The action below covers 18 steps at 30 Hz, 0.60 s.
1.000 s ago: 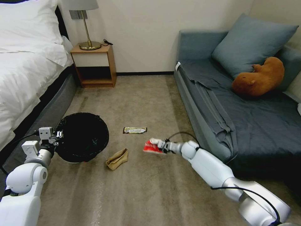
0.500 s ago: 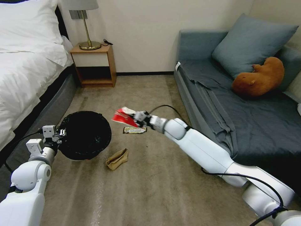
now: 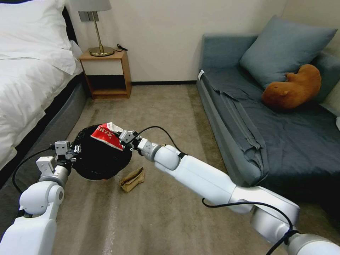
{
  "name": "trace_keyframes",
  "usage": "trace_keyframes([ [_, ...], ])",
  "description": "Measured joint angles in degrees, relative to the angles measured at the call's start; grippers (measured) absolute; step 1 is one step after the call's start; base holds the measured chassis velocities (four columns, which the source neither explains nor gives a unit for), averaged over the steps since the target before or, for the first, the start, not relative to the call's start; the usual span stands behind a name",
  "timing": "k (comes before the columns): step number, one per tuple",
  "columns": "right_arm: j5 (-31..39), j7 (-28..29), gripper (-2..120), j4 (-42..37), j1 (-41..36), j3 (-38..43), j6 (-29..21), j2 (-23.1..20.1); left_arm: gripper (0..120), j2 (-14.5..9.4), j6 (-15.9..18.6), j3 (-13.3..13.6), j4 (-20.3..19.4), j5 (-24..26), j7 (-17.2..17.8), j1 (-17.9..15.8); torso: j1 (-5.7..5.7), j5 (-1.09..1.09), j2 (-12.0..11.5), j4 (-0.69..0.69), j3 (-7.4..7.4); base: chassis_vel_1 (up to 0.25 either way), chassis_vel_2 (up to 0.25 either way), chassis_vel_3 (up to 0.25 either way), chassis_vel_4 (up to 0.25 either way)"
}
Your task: Pick up the trash bin, then pick up the garbage on the floor and place it into the trash bin.
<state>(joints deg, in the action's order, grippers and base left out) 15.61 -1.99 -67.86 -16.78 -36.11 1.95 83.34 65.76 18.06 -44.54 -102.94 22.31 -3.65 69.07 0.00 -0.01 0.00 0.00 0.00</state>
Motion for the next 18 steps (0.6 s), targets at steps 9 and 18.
trace_keyframes([
  [9, 0.1, 1.2, 0, 2.0, -1.4, -1.1, -1.1, 2.9, 6, 0.9, -0.2, -0.1, -0.4, -0.4, -0.3, 0.5, 0.0, 0.0, 0.0, 0.0, 0.0, 0.0, 0.0, 0.0, 0.0],
  [18, -0.6, 2.3, 32, 2.5, -1.5, -1.7, -2.0, 4.1, 6, 0.7, -0.6, -0.8, 0.8, -0.4, -0.5, 0.1, 0.0, 0.0, 0.0, -0.01, 0.0, 0.0, 0.0, 0.0, 0.0],
])
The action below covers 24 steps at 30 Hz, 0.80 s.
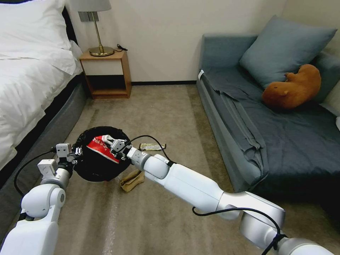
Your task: Pick up the trash bin, then pick up the garbage on the floor and place it into the trash bin.
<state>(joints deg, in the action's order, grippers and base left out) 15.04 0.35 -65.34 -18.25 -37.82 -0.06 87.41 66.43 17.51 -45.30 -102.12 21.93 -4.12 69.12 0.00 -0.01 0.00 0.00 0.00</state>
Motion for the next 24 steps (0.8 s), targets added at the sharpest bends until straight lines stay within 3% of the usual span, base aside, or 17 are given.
trace_keyframes([
  [7, -0.9, 0.4, 55, 0.7, 0.3, 0.1, 0.0, 0.8, 6, -1.3, -0.5, -1.6, 1.7, 0.3, -0.2, -0.2, 0.0, 0.0, 0.0, 0.0, 0.0, 0.0, 0.0, 0.0, 0.0],
  [18, -9.4, -0.7, 96, 9.1, -0.5, 3.4, 3.0, 3.6, 6, -6.5, -2.0, -7.3, 5.7, 1.7, -0.4, 0.1, 0.0, 0.0, 0.0, 0.01, 0.0, 0.0, 0.0, 0.0, 0.0],
  [24, -17.0, -2.5, 100, 19.0, -2.4, 7.8, 6.7, 4.9, 6, -10.3, -3.0, -10.0, 8.5, 2.5, -0.6, 0.2, 0.0, 0.0, 0.0, 0.01, 0.0, 0.0, 0.0, 0.0, 0.0],
])
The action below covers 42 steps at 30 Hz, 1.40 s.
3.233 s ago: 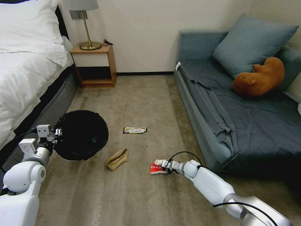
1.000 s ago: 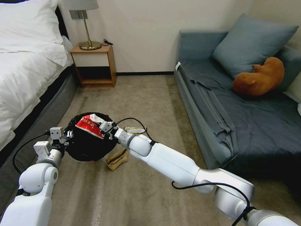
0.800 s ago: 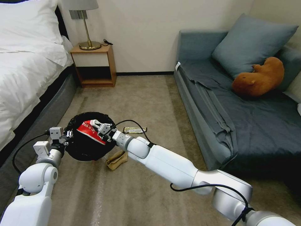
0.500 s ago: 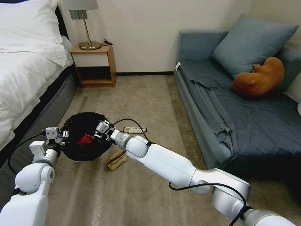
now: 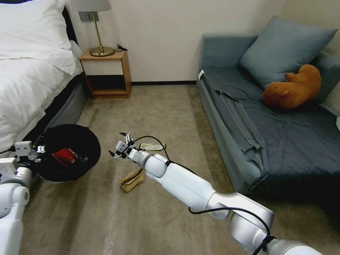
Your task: Pick up the trash bin, then pick up the garbage on the floor and place it into the trash bin.
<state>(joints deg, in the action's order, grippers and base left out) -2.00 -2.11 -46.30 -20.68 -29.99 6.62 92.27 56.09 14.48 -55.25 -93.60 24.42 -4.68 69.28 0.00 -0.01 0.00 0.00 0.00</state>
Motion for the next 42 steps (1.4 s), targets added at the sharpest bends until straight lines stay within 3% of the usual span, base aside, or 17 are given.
trace_keyframes([
  [10, -9.6, -1.9, 100, 8.9, -4.1, 4.2, 2.4, 0.0, 6, -3.3, 0.2, 0.2, 0.7, 1.1, 0.3, -1.0, 0.0, 0.01, 0.0, 0.0, 0.0, 0.0, 0.0, 0.0, 0.0],
  [18, -12.2, -2.0, 100, 12.9, -5.5, 5.4, 3.2, -0.1, 6, -4.6, 0.5, 0.5, 0.6, 1.5, 0.3, -0.9, 0.0, 0.01, 0.0, -0.01, 0.0, 0.0, 0.0, 0.0, 0.0],
  [30, -12.1, -1.8, 100, 13.5, -6.0, 6.4, 4.1, -0.1, 6, -4.6, 0.6, 1.1, 1.2, 1.8, 0.3, -1.5, 0.0, 0.01, 0.0, 0.0, 0.0, 0.0, 0.0, 0.0, 0.0],
  [42, -4.2, 0.0, 100, 10.0, -4.1, 9.2, 3.2, -0.1, 6, -3.9, -0.7, 1.4, 4.4, 1.3, 0.1, -2.5, 0.0, 0.0, 0.0, 0.0, 0.0, 0.0, 0.0, 0.0, 0.0],
])
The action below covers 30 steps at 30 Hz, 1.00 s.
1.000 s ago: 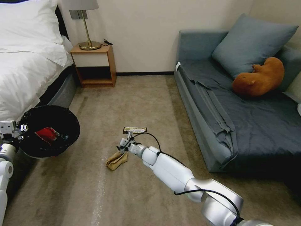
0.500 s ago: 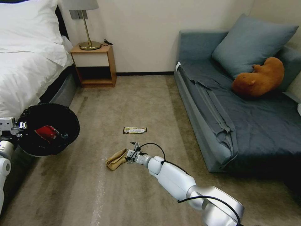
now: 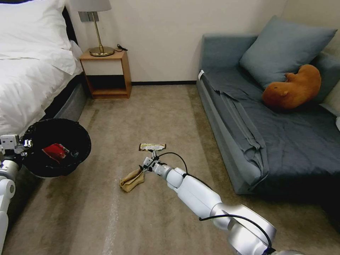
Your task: Pick up the trash bin, then pick up the garbage on the floor and place it into the trash bin.
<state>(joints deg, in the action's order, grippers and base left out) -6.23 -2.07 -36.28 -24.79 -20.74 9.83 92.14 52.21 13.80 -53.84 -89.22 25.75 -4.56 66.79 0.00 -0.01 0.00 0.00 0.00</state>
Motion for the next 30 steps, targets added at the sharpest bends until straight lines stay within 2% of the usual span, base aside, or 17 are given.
trace_keyframes([
  [6, 6.4, 2.3, 100, -3.1, -1.4, 2.1, -3.4, 0.0, 6, -0.1, -0.3, -0.3, 0.3, 0.1, 0.0, 0.2, 0.0, 0.0, 0.0, -0.01, 0.0, 0.0, 0.0, 0.0, 0.0],
  [10, 15.6, 4.4, 100, -9.0, -3.2, 2.0, -10.0, -1.5, 6, -0.6, -0.4, -0.5, 0.4, 0.7, 0.1, 0.2, 0.0, 0.01, 0.0, 0.02, 0.0, 0.0, 0.0, 0.0, 0.0],
  [13, 18.8, 6.0, 100, -10.9, -3.6, 2.9, -12.9, -2.6, 6, -0.6, -0.4, -0.5, 0.4, 0.7, 0.1, 0.2, 0.0, 0.0, 0.0, -0.02, 0.0, 0.0, 0.0, 0.0, 0.0],
  [16, 20.0, 8.3, 100, -12.0, -3.7, 4.7, -15.3, -3.9, 6, -0.9, -0.4, -0.5, 0.6, 0.7, 0.1, 0.2, 0.0, 0.0, 0.0, -0.01, 0.0, 0.0, 0.0, 0.0, 0.0],
  [30, 19.8, 9.3, 100, -14.5, -4.7, 8.2, -15.7, -7.5, 6, -1.9, -0.5, 0.0, 0.7, 1.2, 0.1, 0.1, 0.0, 0.01, 0.0, -0.01, 0.0, 0.0, 0.0, 0.0, 0.0],
])
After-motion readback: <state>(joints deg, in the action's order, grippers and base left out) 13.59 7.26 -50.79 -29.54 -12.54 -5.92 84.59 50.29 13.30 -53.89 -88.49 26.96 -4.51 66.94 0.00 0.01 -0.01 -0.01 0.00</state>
